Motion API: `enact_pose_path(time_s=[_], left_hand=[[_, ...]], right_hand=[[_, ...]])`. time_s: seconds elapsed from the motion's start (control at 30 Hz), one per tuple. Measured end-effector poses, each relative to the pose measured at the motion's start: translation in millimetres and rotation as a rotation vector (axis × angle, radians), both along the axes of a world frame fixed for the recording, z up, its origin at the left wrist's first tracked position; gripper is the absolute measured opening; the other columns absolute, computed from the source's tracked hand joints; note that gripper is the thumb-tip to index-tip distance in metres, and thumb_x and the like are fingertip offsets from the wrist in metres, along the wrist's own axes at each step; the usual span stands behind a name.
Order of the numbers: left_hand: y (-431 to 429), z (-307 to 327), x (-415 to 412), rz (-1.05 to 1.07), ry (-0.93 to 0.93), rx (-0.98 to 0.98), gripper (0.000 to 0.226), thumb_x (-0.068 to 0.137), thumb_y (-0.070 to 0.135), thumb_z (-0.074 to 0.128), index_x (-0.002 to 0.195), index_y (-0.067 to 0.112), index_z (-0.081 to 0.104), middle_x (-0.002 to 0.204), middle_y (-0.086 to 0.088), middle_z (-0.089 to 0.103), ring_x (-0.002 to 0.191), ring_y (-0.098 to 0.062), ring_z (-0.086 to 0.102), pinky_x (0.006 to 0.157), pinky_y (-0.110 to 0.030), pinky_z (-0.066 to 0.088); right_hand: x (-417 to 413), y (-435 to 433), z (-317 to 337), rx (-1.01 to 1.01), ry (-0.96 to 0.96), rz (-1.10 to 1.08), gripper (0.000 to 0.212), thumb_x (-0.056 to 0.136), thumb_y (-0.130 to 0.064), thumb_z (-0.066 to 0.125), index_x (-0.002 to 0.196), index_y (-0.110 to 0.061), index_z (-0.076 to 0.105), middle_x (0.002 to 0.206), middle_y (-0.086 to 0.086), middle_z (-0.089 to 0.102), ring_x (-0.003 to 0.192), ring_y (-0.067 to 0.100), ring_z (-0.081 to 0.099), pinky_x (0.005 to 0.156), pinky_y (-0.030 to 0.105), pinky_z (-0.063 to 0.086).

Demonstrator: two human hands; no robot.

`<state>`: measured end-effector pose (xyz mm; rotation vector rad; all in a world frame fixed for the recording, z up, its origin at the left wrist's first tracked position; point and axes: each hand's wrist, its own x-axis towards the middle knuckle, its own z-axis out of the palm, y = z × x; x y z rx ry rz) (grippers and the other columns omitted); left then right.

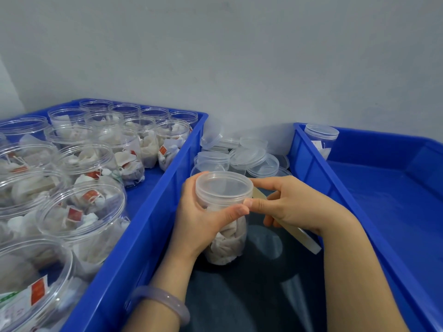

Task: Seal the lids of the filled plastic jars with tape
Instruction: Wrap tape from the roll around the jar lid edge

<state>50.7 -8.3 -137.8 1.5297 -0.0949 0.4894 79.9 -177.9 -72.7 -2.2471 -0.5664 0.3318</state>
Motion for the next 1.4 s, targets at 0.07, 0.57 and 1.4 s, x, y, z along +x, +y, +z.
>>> enact_pose_path(time_s=[0.07,0.57,1.4], left_hand=[[-2,0,0,0.007,-0.001,0.012,0.083,0.039,0.038,0.093,0.11,0.029,0.051,0.109,0.011,0.061,0.099,0.009,0.059,0.078,-0.007,0.045],[-5,-8,4,0.094,0.024,-0.07,0.07,0.042,0.061,0.072,0.104,0.032,0.055,0.101,0.017,0.065,0.094,0.007,0.062,0.077,-0.012,0.048],[2,-10,3,-0.03,-0.022,-0.077,0.067,0.047,0.05,0.073,0.105,0.02,0.059,0.102,0.002,0.068,0.094,-0.004,0.066,0.077,-0.016,0.051]], right_hand=[[-1,-2,1,0.001,0.015,0.004,0.049,0.053,-0.07,0.059,0.101,-0.069,0.051,0.06,-0.026,0.064,0.057,0.0,0.063,0.053,0.011,0.048],[-3,-2,1,0.014,0.058,-0.074,0.063,0.081,-0.044,0.067,0.139,-0.042,0.043,0.08,-0.004,0.069,0.065,0.002,0.066,0.066,0.018,0.05],[0,-1,-1,0.01,0.125,-0.113,0.074,0.071,-0.054,0.071,0.138,-0.04,0.045,0.067,-0.009,0.069,0.059,0.002,0.065,0.058,0.015,0.049]])
